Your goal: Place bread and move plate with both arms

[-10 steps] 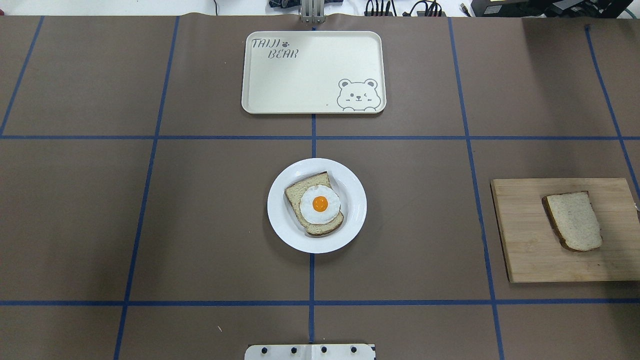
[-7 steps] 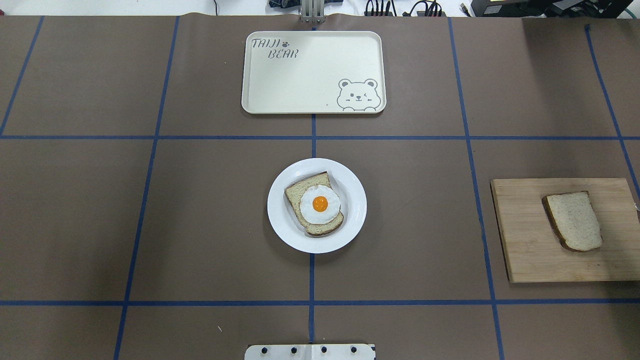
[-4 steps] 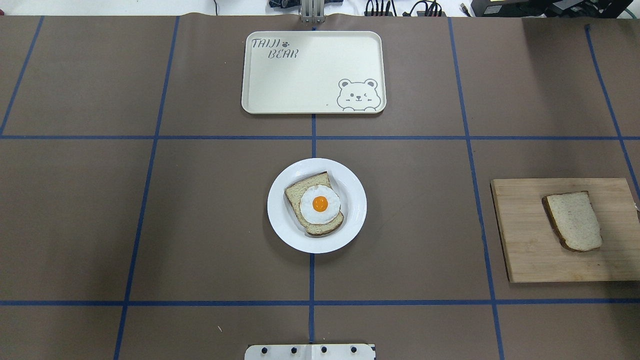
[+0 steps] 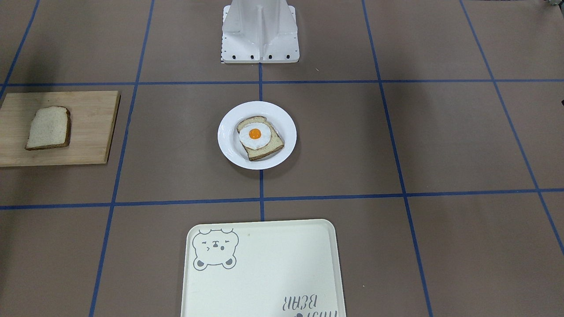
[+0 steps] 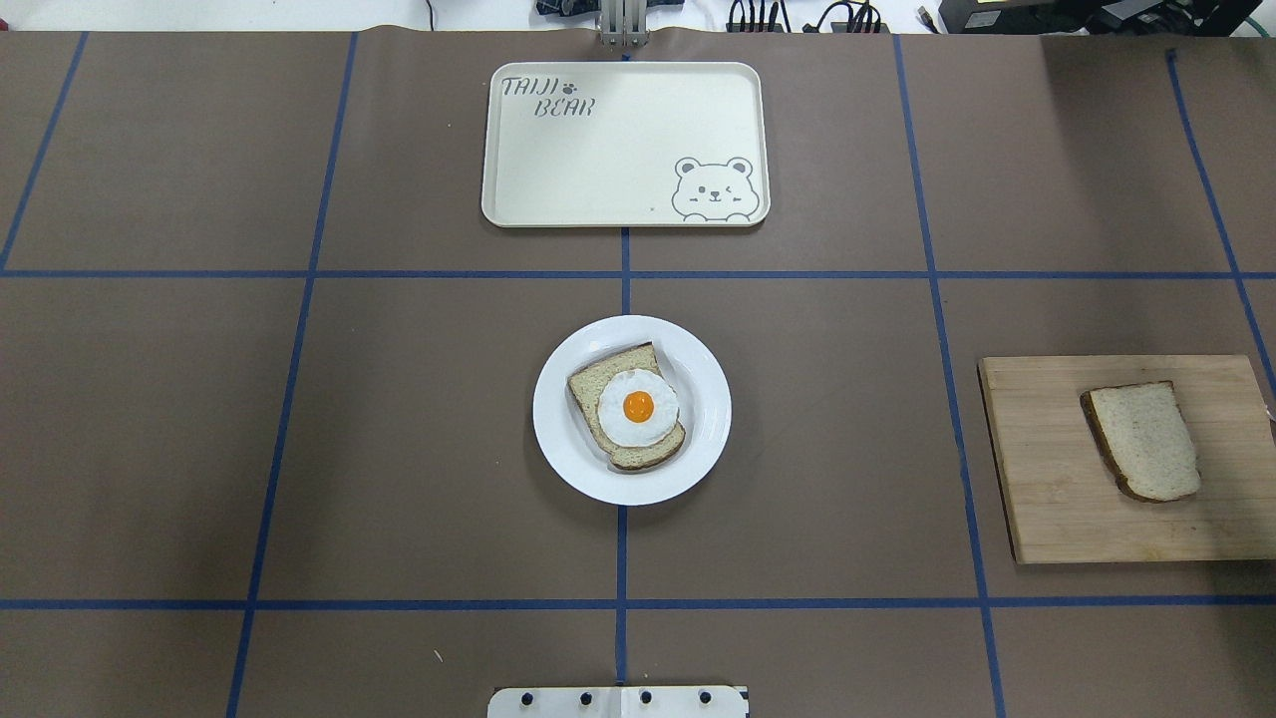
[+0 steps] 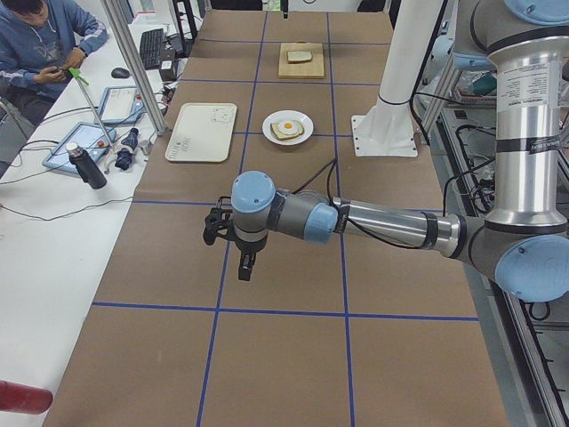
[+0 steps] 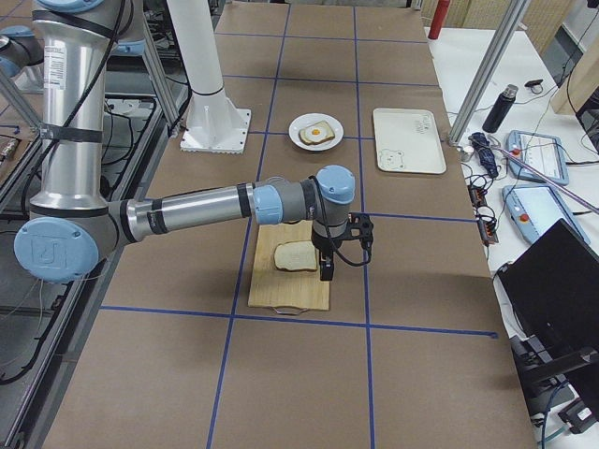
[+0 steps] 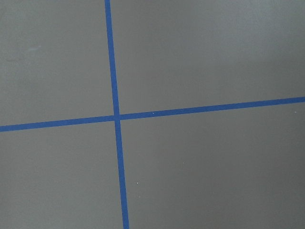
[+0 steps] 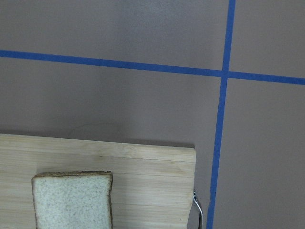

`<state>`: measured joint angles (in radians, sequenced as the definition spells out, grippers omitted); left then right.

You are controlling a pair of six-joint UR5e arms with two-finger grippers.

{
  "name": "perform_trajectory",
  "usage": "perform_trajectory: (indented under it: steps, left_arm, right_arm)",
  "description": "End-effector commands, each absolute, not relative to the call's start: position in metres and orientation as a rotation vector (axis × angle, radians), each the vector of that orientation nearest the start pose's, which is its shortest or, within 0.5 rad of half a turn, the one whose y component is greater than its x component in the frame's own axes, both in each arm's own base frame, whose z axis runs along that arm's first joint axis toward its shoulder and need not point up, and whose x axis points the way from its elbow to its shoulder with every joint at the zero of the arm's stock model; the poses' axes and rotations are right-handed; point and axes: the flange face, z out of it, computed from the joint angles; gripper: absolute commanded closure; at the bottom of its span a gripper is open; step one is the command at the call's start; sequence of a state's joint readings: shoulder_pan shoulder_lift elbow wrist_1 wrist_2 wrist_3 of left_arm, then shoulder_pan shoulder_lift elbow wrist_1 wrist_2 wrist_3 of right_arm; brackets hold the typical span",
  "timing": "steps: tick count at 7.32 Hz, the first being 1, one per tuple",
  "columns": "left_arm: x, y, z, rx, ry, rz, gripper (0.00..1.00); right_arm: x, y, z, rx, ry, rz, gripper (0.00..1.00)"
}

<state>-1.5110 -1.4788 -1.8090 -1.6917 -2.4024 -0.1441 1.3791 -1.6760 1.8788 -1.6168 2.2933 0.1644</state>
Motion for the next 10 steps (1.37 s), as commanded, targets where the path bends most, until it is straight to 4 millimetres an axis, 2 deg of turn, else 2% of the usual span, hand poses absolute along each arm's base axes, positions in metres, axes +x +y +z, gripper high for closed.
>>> perform_trajectory:
  steps: [1,4,10]
  left_arm:
    - [-0.032,-0.465,0.575,0.146,0.852,0.024,0.02]
    - [-0.032,-0.464,0.572,0.157,0.857,0.027,0.02]
    - [-0.031,-0.465,0.573,0.156,0.857,0.029,0.02]
  right_arm:
    - [-0.02,-0.454,0.563,0.022,-0.738,-0.084,0.0]
    - [-0.029,-0.456,0.564,0.102,-0.756,-0.133,0.0]
    - [-0.046,-0.454,0.567,0.086,-0.764,-0.168,0.0]
